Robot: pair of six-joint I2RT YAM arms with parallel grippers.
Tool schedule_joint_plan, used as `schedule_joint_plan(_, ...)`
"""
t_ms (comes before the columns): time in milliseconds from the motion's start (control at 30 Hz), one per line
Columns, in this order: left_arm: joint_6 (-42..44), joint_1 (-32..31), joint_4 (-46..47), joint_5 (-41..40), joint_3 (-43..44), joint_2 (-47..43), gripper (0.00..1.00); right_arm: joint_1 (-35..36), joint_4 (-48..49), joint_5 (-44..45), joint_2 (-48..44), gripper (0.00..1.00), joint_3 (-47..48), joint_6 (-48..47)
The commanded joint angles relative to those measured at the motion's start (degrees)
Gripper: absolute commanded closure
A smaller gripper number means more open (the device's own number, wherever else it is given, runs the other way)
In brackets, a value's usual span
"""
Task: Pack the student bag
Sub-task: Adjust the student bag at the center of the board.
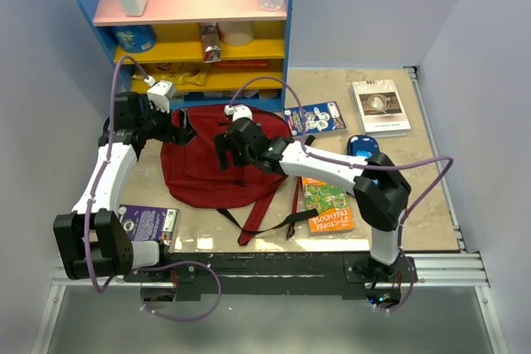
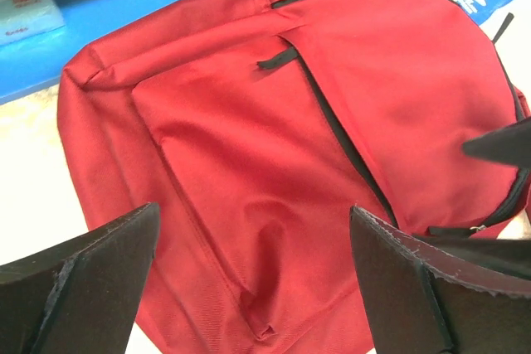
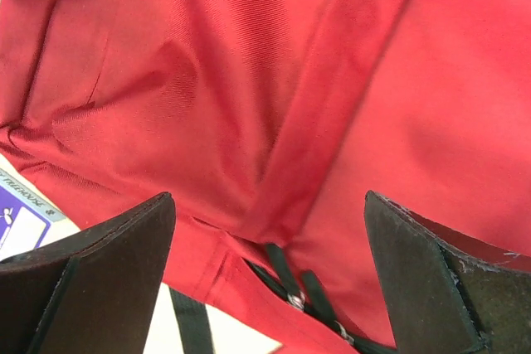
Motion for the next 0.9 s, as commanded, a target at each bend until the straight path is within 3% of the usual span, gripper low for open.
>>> schedule_joint_plan(0, -0.1, 1.6, 0.3, -0.1, 2.2, 1.1, 0.00, 0.8, -0.5, 2.5, 2.0, 0.02, 6.4, -0.5)
schedule_joint_plan(133, -0.6, 2.5, 0.8, 0.4, 1.5, 2.2, 0.00, 1.2, -1.0, 3.2, 7.4, 0.03, 10.4, 0.4)
schedule_joint_plan(467, 0.5, 3.0, -0.1, -0.9, 1.6, 1.9, 0.00, 1.3, 5.5, 5.7, 14.0, 0.07, 10.2, 2.0)
schedule_joint_plan(867, 2.5, 3.0, -0.2, -1.1, -1.7, 0.6, 0.00, 1.2, 8.0, 10.7, 12.6, 0.12, 5.5, 0.8)
